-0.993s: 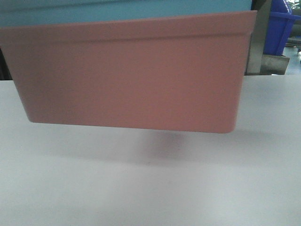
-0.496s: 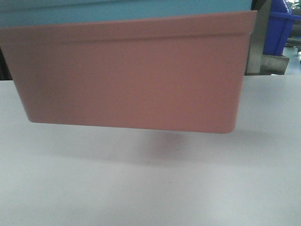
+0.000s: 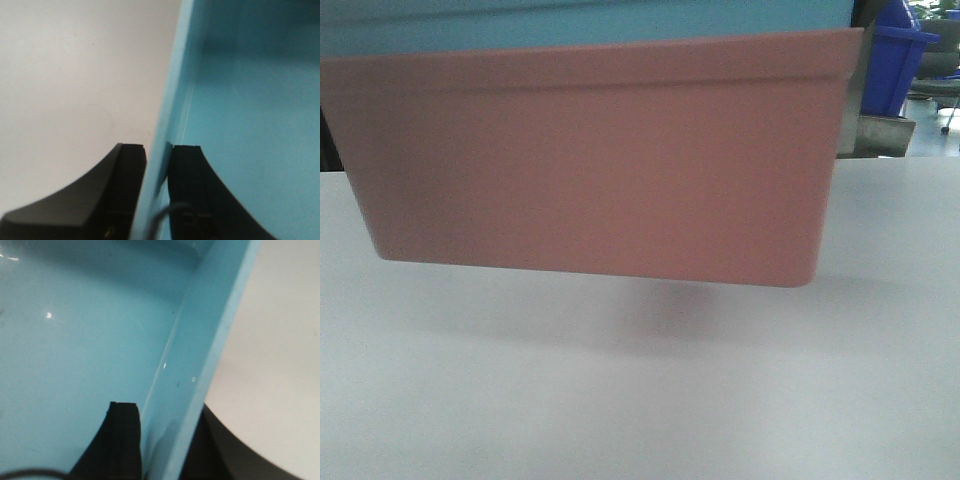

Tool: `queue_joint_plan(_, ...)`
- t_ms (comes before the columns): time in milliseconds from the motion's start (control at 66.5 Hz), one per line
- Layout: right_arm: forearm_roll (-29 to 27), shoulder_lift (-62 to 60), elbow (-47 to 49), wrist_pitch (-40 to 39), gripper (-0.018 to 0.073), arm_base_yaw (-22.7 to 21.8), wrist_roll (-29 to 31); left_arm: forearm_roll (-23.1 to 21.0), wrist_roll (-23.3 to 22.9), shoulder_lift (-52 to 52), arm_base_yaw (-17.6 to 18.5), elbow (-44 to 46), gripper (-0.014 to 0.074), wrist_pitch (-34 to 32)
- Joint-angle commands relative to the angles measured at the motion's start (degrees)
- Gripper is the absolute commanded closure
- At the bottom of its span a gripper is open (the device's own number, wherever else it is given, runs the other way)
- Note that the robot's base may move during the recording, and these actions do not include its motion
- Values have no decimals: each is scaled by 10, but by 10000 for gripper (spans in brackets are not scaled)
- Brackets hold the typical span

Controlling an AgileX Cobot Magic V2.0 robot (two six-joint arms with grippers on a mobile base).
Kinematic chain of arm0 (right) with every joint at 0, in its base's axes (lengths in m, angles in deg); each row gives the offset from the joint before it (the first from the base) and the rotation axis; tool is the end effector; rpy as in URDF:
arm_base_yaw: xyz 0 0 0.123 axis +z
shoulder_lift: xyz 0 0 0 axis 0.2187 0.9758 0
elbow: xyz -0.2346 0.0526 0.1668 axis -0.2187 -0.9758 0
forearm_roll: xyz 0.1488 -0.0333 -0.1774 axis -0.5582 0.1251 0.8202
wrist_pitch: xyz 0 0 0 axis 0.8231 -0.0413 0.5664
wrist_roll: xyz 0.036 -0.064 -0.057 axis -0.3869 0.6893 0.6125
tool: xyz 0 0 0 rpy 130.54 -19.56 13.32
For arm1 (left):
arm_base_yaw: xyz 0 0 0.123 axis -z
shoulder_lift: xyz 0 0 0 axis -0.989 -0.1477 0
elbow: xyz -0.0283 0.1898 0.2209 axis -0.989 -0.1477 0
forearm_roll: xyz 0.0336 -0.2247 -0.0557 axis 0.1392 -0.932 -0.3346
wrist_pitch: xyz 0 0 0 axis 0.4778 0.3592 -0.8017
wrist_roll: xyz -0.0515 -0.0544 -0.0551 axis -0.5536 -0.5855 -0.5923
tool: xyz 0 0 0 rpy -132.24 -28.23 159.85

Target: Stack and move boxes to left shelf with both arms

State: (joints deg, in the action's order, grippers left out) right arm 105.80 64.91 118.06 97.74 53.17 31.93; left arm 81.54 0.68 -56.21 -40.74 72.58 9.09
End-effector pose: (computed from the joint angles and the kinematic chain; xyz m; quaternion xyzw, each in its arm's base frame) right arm 0.2680 0.1859 0.3510 -0.0809 0.9501 -0.0126 0.3011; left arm 0.2904 -0.2094 0.3414 0.0599 0.9472 -0.0187 0.3143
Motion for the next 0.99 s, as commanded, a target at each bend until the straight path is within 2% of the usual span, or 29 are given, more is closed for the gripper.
queue_joint_plan(0,-26,-24,23,-125,503,13,-13,-36,-5,29,28,26,599,-100)
queue_joint_plan(978,-26,-24,23,-125,503,13,-13,-36,-5,29,28,26,599,-100)
